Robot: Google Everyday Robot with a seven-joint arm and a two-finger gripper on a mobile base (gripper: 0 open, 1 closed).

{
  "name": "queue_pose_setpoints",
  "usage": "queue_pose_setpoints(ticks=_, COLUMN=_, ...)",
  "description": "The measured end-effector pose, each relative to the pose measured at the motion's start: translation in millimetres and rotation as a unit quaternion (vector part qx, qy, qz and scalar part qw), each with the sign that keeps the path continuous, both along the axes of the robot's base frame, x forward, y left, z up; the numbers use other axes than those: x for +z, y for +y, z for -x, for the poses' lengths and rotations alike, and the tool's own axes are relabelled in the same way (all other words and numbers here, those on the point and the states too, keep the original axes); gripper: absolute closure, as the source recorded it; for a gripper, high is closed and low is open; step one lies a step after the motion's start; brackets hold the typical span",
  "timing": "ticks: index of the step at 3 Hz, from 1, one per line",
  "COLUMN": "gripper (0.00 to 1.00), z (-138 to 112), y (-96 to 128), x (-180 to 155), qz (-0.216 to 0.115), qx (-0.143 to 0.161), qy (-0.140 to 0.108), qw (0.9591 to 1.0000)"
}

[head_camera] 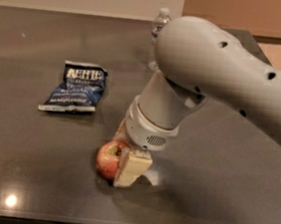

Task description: Pick apple

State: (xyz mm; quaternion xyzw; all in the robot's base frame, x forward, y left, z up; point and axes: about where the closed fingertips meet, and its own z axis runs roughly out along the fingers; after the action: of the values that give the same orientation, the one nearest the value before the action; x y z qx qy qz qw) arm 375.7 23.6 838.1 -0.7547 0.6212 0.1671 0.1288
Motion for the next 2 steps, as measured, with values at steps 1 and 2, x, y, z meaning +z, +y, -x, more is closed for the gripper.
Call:
queue_pose_setpoints(ticks=1, gripper=0.64, z=-5, y=-2, x=4, qz=0.003, qx=-0.011, qy=0.018, qw=0.9998)
queue_pose_setpoints(ticks=2, gripper=0.88, z=-20, y=-8, x=22, qz=-0.004, qx=-0.027, qy=0.026, qw=0.9993)
